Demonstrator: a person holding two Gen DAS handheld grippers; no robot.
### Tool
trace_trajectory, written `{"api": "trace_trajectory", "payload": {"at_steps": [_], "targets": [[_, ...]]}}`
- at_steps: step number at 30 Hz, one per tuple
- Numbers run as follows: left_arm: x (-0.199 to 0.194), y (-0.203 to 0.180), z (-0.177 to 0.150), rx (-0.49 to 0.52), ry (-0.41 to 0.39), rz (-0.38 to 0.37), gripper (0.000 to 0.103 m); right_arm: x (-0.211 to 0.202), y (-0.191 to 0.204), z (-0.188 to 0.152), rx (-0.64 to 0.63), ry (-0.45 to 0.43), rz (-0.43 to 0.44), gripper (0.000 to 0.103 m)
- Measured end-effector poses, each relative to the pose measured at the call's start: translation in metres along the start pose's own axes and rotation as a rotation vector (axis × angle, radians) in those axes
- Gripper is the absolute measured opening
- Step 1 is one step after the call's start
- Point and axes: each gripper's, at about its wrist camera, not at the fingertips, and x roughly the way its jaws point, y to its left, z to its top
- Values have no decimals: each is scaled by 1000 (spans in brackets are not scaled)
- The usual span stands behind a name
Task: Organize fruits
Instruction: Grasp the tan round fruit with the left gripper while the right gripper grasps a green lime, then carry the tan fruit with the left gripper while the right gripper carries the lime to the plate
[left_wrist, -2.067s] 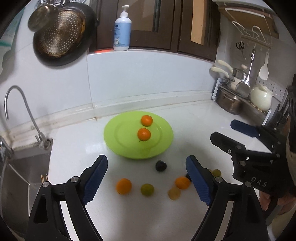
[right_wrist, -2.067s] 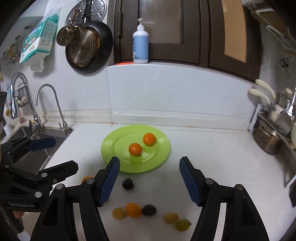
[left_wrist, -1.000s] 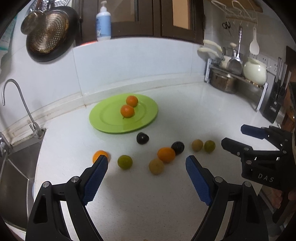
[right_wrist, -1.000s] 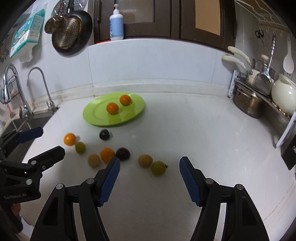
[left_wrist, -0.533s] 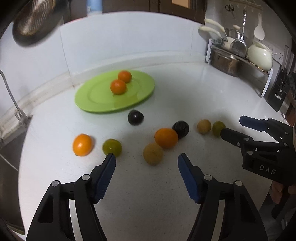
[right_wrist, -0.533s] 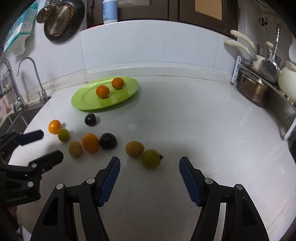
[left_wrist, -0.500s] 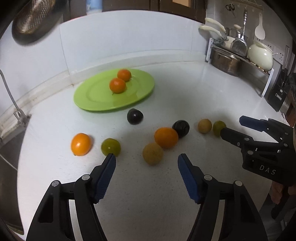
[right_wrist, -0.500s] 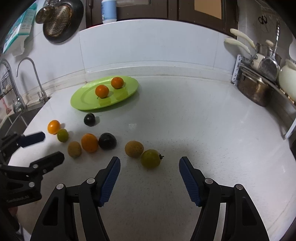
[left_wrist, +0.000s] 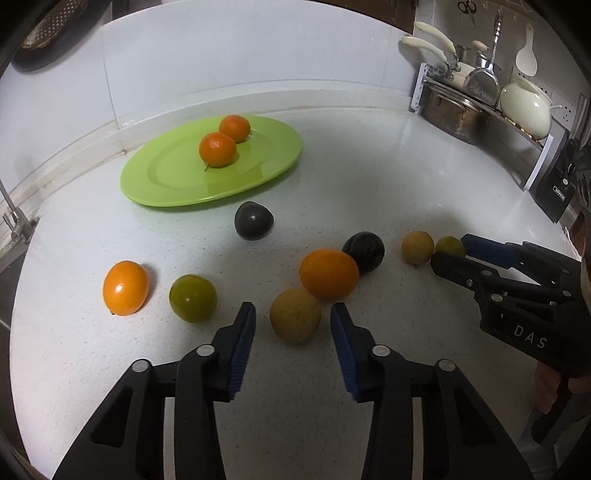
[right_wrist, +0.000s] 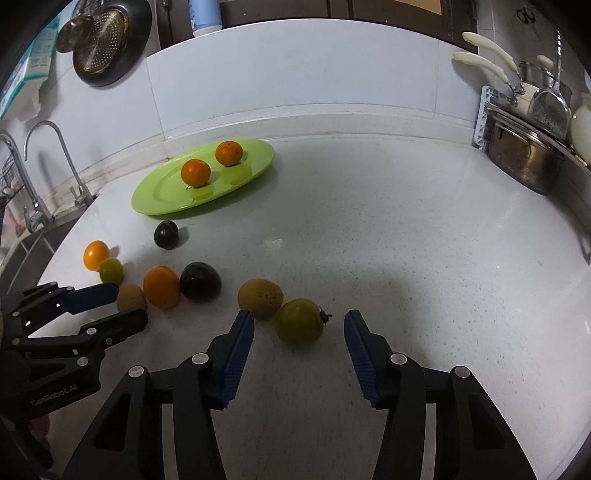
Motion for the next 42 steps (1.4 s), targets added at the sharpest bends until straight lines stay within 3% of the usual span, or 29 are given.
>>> {"api": "trace_trajectory", "payload": {"at_steps": [4, 8, 18, 25, 42], "targets": [[0, 1, 1, -10, -3, -8, 28, 4, -1, 2, 3, 3, 7, 43], [0, 2, 2, -8, 0, -7, 28, 5, 1, 3, -3, 3, 13, 31], [-18, 4, 3, 4, -29, -7, 28, -10, 10, 2, -8, -7, 24, 29], [-41, 12, 6, -21, -56, -27, 28, -29, 29, 11, -32, -13, 85, 29], [-105, 46, 18, -49, -183, 34, 28, -68, 83, 49, -104, -110, 185, 29]]}}
